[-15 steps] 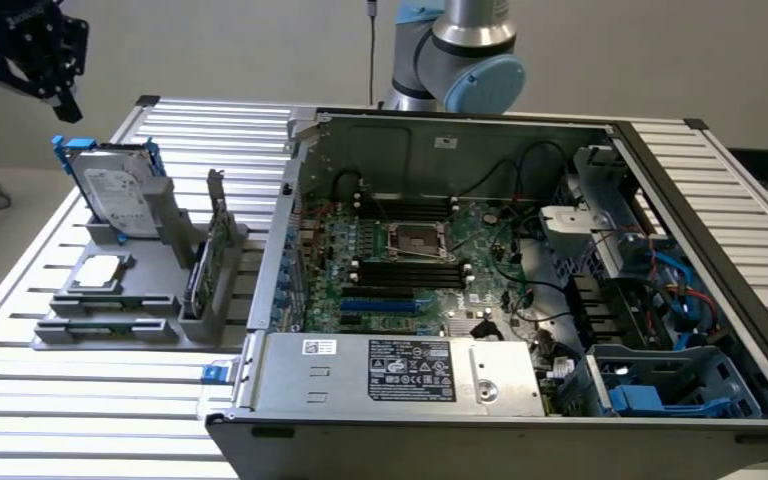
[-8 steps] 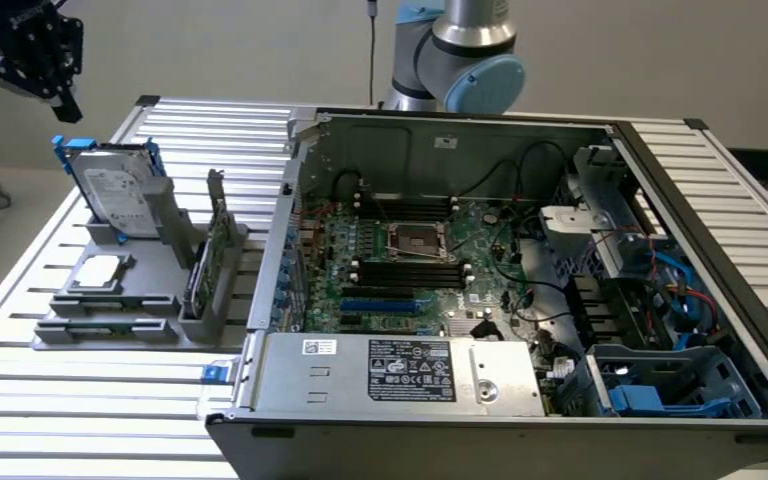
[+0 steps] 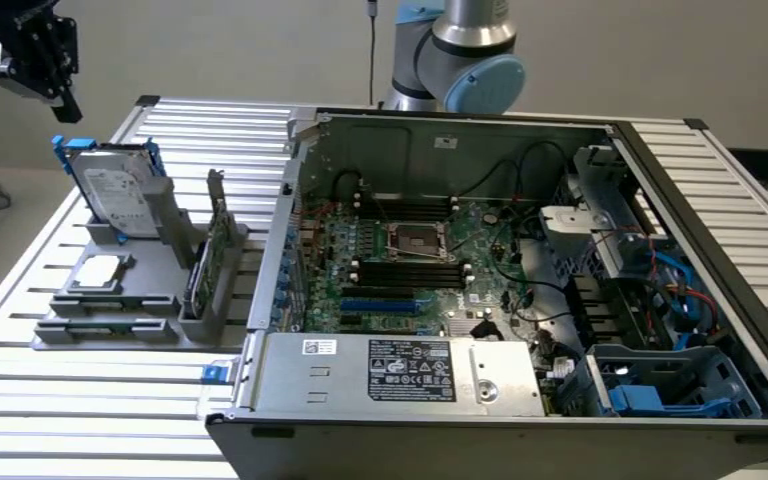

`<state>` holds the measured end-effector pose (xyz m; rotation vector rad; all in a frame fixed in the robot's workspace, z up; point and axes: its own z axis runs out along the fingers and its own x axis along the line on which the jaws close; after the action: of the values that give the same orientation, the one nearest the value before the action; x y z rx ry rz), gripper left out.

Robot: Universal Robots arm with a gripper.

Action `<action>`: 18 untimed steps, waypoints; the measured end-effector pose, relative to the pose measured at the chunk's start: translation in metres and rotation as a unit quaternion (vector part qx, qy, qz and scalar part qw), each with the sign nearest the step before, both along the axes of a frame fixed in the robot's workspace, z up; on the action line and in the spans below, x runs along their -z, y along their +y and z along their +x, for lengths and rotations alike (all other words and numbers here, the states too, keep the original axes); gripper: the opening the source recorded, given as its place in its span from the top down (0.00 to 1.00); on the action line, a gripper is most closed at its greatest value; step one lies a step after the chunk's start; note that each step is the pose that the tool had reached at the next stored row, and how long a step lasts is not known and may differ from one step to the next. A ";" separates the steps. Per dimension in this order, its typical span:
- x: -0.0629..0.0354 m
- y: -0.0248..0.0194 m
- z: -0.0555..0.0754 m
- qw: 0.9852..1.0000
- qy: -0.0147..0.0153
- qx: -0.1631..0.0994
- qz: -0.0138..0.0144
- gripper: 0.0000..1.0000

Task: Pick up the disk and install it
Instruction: 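Pick up the disk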

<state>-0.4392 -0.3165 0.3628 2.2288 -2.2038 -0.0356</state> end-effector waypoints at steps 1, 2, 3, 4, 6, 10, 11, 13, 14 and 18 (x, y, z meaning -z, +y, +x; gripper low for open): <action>0.0002 0.0000 0.000 1.000 0.000 -0.009 0.000 0.89; 0.0003 0.0000 0.000 1.000 0.000 -0.018 0.001 0.89; 0.0004 0.0000 0.000 1.000 0.000 -0.027 0.001 0.89; 0.0005 0.0000 0.000 0.999 0.000 -0.036 0.001 0.89; 0.0006 -0.0001 0.000 0.999 0.000 -0.050 0.001 0.89; 0.0008 0.0000 0.000 0.999 0.000 -0.052 0.001 0.88; 0.0011 0.0000 0.000 0.999 0.000 -0.052 0.001 0.83; 0.0025 0.0000 0.000 0.999 0.000 -0.052 0.001 0.70; 0.0034 0.0000 0.000 0.999 0.000 -0.052 0.001 0.70; 0.0102 0.0000 -0.002 0.999 -0.001 -0.052 0.001 0.52</action>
<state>-0.4410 -0.3165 0.3527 2.3414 -2.0870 -0.0340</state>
